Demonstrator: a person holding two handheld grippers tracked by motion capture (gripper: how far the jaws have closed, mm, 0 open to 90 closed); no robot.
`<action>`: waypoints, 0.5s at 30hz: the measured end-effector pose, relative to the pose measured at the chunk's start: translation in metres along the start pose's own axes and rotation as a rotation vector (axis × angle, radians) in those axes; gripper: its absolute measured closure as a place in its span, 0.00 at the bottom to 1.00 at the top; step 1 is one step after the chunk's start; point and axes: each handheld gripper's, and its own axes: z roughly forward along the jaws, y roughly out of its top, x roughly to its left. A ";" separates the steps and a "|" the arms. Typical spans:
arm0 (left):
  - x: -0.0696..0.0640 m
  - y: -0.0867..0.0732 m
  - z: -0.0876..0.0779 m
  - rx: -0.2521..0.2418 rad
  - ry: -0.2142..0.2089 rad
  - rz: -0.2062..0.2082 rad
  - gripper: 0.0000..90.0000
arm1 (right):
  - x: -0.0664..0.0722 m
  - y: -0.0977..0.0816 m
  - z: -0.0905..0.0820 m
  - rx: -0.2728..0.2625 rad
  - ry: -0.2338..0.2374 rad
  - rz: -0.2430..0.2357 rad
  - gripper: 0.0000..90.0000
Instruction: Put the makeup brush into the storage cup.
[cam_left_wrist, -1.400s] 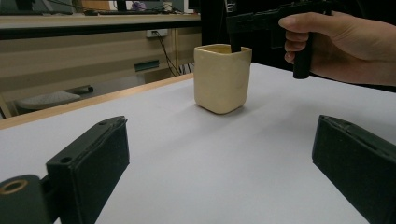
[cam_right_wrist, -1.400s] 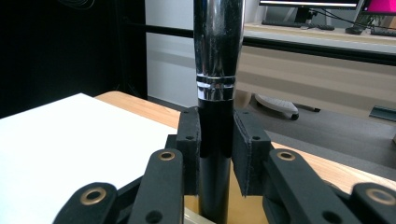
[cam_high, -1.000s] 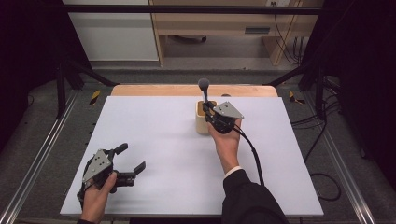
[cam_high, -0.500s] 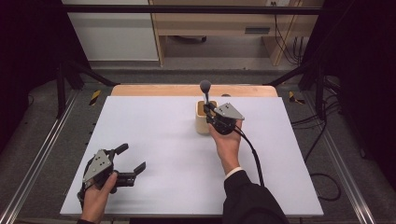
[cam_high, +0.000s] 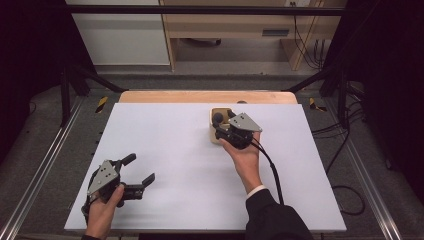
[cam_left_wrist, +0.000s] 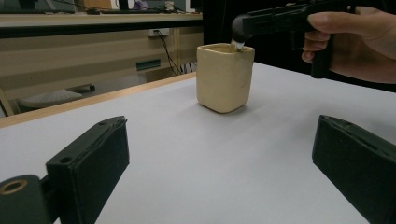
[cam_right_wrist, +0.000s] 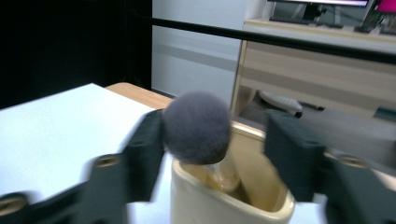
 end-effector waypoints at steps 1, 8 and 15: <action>0.000 0.000 0.000 0.001 -0.001 0.003 0.04 | 0.002 0.001 -0.003 0.003 -0.005 -0.014 0.29; -0.002 0.000 0.001 0.004 -0.006 0.008 0.04 | 0.004 0.006 -0.016 0.024 -0.006 -0.018 0.17; -0.003 0.000 0.002 0.002 -0.009 0.003 0.04 | 0.005 0.005 -0.022 0.055 -0.006 -0.056 0.16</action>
